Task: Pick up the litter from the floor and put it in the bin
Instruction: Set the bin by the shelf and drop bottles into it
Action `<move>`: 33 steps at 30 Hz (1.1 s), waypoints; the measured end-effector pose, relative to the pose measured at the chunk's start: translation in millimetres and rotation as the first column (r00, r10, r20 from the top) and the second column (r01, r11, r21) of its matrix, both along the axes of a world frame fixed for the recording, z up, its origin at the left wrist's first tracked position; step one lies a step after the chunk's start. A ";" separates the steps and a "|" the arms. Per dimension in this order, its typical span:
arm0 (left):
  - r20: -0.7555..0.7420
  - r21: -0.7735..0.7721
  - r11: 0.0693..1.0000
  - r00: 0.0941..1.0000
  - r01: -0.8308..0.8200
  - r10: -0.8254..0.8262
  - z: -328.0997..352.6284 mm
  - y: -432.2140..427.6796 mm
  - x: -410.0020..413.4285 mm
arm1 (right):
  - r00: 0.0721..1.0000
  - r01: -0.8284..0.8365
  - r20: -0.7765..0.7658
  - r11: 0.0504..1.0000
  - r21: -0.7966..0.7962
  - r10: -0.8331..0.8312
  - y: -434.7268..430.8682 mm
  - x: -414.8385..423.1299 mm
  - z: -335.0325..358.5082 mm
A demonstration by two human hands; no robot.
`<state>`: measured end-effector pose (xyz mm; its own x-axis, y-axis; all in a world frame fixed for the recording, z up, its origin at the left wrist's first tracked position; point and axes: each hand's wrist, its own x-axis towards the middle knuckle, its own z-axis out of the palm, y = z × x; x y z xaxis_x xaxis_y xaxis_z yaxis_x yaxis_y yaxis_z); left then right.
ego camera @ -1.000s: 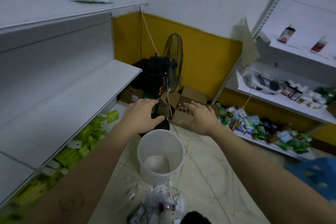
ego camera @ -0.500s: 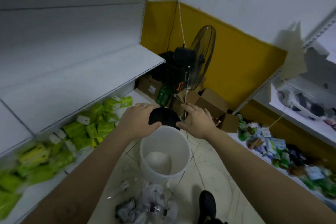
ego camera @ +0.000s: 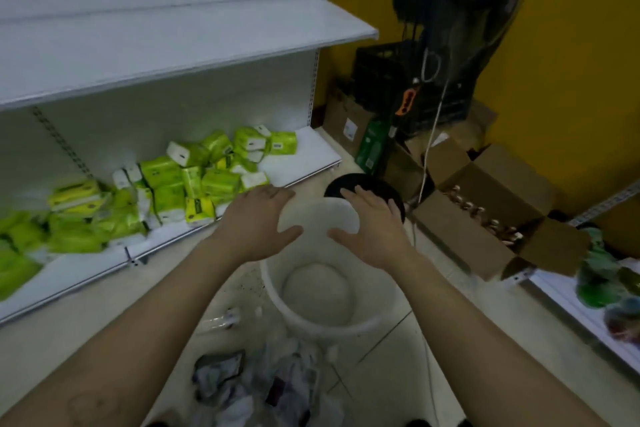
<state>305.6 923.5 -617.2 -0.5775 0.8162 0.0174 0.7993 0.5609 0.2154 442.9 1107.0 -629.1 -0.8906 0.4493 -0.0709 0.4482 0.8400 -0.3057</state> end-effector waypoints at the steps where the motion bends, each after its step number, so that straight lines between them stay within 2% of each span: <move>1: -0.016 0.001 1.000 1.000 -0.003 0.003 -22.0 0.0 4.9 | 1.000 -0.003 -0.022 1.000 0.004 0.003 0.7 3.7 -24.9; 4: -0.035 -0.019 1.000 0.999 0.008 -0.009 -66.4 -5.5 27.1 | 0.998 -0.004 -0.070 1.000 0.004 0.004 -10.1 19.2 -76.0; 8: -0.073 0.008 1.000 0.997 -0.008 0.009 -91.6 -35.0 78.6 | 0.988 0.037 -0.148 0.999 0.030 -0.032 -47.7 59.3 -101.7; 15: -0.066 -0.035 0.999 0.997 -0.028 0.026 -103.2 -107.3 178.2 | 0.996 0.016 -0.085 0.999 0.041 -0.013 -129.3 153.9 -109.9; 20: -0.010 -0.076 0.996 0.999 -0.045 0.045 -118.1 -135.6 223.9 | 0.999 -0.038 0.011 0.998 -0.057 0.039 -156.1 196.7 -112.2; 27: 0.053 -0.155 0.984 0.994 -0.086 0.095 -142.4 -144.8 219.5 | 0.991 -0.015 0.132 0.983 -0.182 0.039 -162.5 188.6 -135.7; 33: 0.164 -0.298 0.950 0.975 -0.096 0.150 -197.2 -139.7 178.4 | 0.945 -0.011 0.305 0.945 -0.326 0.116 -151.3 156.2 -202.4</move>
<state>483.9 783.8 -814.4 -0.6452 0.6932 -0.3211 0.6821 0.7120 0.1666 599.1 955.6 -831.5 -0.8238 0.2995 -0.4813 0.5138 0.7532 -0.4108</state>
